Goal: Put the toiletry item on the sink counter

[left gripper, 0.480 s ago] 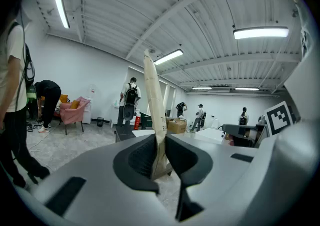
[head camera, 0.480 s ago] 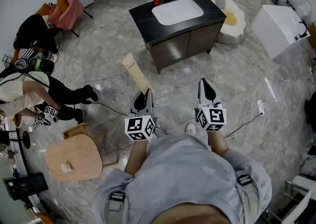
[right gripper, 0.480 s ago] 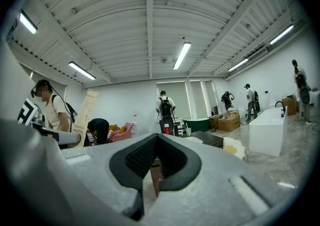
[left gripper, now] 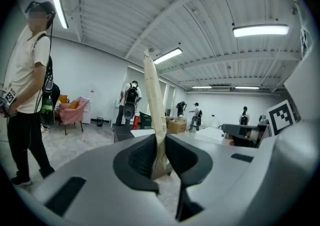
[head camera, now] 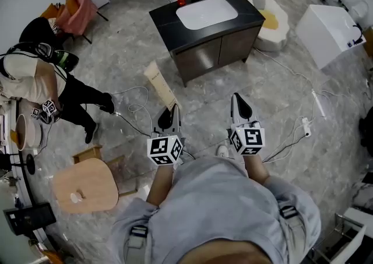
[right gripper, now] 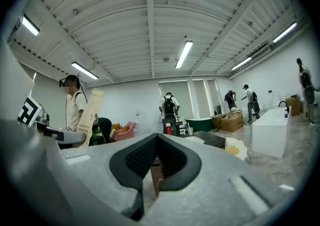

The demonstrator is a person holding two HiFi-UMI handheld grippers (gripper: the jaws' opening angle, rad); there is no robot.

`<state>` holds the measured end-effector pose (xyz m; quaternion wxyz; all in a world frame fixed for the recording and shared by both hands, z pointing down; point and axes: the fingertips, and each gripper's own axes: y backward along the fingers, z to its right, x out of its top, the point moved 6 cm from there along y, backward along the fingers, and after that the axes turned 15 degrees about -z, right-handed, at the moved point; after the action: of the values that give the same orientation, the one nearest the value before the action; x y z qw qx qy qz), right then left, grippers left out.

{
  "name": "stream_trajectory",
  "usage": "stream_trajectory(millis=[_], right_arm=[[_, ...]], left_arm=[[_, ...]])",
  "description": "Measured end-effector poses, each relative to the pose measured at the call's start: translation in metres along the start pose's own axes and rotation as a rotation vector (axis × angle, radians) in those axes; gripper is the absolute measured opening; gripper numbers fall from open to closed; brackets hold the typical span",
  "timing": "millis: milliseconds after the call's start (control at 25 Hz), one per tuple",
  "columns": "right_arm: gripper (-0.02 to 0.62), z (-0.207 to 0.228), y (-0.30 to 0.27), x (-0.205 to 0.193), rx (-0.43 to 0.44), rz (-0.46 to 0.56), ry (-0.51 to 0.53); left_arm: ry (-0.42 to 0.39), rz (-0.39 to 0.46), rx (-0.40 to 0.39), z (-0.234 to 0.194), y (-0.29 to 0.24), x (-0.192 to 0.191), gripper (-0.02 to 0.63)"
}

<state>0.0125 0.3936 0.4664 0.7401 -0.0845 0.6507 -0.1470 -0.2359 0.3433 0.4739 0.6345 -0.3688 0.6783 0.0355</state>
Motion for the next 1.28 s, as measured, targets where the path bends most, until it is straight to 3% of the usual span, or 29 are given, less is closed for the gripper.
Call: stream_trajectory(millis=[200,720,1280], right_arm=[[0.005,0.016,0.001,0.002,0.067,-0.010,0.050],[0.005,0.098,0.017,-0.011,0.134,-0.059,0.090],[0.005,0.126,0.004,-0.009,0.140,-0.071,0.064]], left_arm=[[-0.002,0.002,0.016,0.024,-0.013,0.001,0.052],[0.020,-0.014,0.034,0.121,-0.047,-0.016,0.052],[0.001,-0.035,0.050,0.133,-0.068,-0.006,0.052]])
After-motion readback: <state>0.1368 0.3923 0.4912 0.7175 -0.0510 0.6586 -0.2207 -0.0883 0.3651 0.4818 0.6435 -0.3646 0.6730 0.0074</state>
